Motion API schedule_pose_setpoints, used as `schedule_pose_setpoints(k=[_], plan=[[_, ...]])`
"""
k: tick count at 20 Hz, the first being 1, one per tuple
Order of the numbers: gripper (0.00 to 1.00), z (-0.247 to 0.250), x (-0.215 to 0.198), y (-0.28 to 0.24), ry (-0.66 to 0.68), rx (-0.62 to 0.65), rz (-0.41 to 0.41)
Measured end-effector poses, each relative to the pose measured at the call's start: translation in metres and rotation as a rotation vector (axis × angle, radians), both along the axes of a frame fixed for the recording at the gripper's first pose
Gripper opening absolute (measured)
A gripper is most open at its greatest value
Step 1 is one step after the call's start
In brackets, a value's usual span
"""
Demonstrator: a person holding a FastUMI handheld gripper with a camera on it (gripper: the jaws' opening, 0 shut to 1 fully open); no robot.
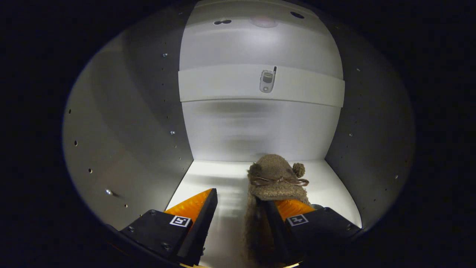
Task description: Open the shoe cabinet door, grab the shoes and put them into the shoe cabinet, then close the shoe cabinet door.
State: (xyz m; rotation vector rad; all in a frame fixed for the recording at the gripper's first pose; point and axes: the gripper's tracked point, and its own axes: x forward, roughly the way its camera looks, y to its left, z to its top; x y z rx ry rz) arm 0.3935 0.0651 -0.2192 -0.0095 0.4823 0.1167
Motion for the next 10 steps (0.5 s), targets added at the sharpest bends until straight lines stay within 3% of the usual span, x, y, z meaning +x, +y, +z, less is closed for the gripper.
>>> schedule_pose_setpoints(k=[5,10], plan=[[0.95,0.017,-0.026,-0.008,-0.037,0.041,-0.023],[0.98,0.056,-0.069,-0.025,-0.103,0.08,-0.056]])
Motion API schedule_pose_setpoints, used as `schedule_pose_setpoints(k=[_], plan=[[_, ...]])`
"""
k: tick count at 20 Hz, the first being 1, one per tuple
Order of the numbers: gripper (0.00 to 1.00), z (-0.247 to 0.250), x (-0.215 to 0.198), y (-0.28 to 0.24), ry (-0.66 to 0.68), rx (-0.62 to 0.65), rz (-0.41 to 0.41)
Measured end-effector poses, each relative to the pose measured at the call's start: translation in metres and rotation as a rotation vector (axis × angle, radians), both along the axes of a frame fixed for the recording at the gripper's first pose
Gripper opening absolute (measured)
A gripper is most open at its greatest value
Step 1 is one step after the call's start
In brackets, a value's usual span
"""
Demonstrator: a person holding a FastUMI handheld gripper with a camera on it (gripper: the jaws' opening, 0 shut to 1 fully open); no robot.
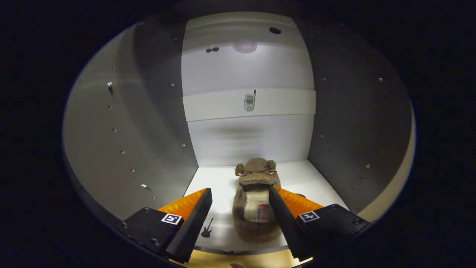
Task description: Open the shoe cabinet door, grab the shoes and put them into the shoe cabinet, then close the shoe cabinet door.
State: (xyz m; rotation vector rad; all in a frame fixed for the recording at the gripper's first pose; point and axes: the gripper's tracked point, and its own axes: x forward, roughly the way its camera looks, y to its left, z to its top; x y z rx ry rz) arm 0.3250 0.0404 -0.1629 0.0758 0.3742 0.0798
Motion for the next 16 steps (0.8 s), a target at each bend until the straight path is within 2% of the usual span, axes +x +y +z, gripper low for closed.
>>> schedule_pose_setpoints(k=[7,16], plan=[[0.97,0.073,-0.102,-0.011,-0.143,-0.044,-0.017],[0.97,0.148,-0.251,-0.039,-0.221,0.07,-0.065]])
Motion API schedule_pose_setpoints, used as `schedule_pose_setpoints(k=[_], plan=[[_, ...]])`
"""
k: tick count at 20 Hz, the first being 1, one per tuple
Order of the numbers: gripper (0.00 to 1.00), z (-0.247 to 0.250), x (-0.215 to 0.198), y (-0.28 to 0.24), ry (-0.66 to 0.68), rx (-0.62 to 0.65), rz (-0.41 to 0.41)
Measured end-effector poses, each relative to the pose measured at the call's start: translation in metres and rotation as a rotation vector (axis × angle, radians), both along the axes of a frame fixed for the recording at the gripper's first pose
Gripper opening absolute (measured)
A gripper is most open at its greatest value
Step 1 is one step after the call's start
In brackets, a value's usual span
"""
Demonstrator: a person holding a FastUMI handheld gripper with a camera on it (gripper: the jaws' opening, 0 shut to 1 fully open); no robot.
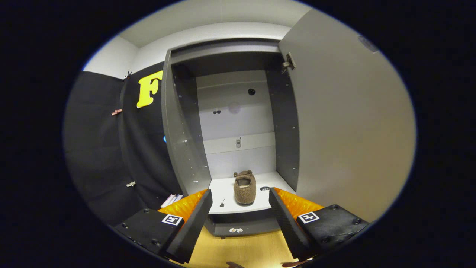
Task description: Open the shoe cabinet door, grab the shoes and put them into the shoe cabinet, then close the shoe cabinet door.
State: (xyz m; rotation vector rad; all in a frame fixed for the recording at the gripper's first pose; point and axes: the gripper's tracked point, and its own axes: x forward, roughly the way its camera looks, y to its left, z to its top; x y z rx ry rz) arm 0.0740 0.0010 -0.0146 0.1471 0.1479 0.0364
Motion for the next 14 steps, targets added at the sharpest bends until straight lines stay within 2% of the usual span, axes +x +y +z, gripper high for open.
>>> schedule_pose_setpoints(k=[5,8,14], plan=[[0.97,0.05,-0.083,-0.03,-0.098,0.004,0.047],[0.96,0.057,-0.127,-0.062,-0.095,-0.02,0.064],[0.96,0.058,-0.196,-0.145,-0.102,-0.051,0.037]])
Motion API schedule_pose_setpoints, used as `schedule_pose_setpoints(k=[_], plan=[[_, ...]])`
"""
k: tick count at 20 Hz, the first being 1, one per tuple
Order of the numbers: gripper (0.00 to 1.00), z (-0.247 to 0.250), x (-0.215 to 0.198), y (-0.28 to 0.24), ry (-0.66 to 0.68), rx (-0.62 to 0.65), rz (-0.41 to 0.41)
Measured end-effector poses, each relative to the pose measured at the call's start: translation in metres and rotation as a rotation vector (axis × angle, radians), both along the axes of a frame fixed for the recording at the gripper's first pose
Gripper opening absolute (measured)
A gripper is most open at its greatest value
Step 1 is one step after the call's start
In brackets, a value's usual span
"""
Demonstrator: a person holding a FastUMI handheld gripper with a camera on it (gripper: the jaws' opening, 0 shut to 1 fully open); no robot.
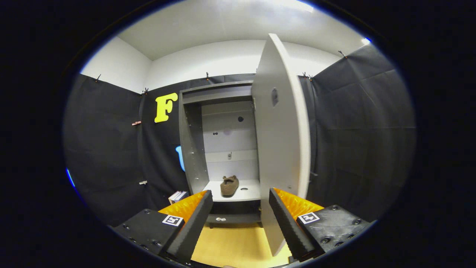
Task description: Open the shoe cabinet door, grab the shoes and put them into the shoe cabinet, then close the shoe cabinet door.
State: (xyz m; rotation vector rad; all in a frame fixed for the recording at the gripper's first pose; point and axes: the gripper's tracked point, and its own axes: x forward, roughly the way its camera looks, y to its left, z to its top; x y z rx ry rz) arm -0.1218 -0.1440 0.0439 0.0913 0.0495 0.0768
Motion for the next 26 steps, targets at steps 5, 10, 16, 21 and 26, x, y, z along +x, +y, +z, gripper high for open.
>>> schedule_pose_setpoints(k=[5,10,16,21,26], plan=[[0.96,-0.013,-0.005,-0.069,0.029,-0.003,-0.102],[0.96,-0.025,0.015,-0.125,0.018,-0.027,-0.196],[0.96,-0.04,0.064,-0.176,0.001,0.006,-0.245],[0.96,-0.055,0.11,-0.182,0.028,0.019,-0.19],[0.95,-0.057,0.117,-0.181,0.048,0.029,-0.167]])
